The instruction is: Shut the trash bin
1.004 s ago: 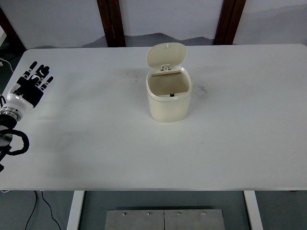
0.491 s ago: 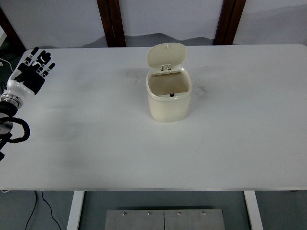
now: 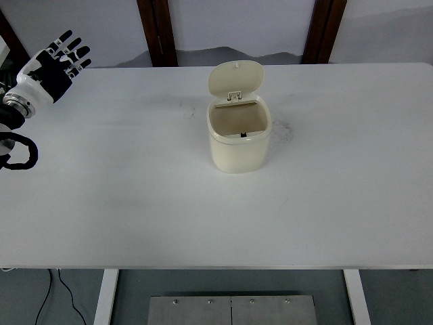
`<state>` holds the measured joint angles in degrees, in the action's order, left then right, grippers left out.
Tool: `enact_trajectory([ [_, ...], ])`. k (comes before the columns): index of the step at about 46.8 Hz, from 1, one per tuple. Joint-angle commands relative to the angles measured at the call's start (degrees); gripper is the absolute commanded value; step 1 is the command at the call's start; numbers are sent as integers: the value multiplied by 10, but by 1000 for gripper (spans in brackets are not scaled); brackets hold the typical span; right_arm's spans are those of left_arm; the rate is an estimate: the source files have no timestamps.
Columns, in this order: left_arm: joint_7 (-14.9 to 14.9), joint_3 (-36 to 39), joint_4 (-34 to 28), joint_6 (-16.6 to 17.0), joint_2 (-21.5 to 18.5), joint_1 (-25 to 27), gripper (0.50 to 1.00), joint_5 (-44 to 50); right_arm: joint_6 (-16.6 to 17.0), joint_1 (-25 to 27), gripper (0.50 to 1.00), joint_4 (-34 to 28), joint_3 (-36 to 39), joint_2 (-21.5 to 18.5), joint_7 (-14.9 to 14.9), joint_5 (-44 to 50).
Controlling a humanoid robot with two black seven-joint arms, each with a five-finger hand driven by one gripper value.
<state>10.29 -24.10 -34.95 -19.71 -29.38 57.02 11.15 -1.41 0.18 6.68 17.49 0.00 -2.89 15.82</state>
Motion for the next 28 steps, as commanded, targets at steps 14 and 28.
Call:
enact_trajectory([
  [14, -4, 178, -11, 3, -4, 160, 1000, -1, 0, 0, 993, 0, 0, 0, 0, 0],
  [28, -94, 187, -15, 1, 37, 223, 1000, -137, 0, 0, 991, 0, 0, 0, 0, 0],
])
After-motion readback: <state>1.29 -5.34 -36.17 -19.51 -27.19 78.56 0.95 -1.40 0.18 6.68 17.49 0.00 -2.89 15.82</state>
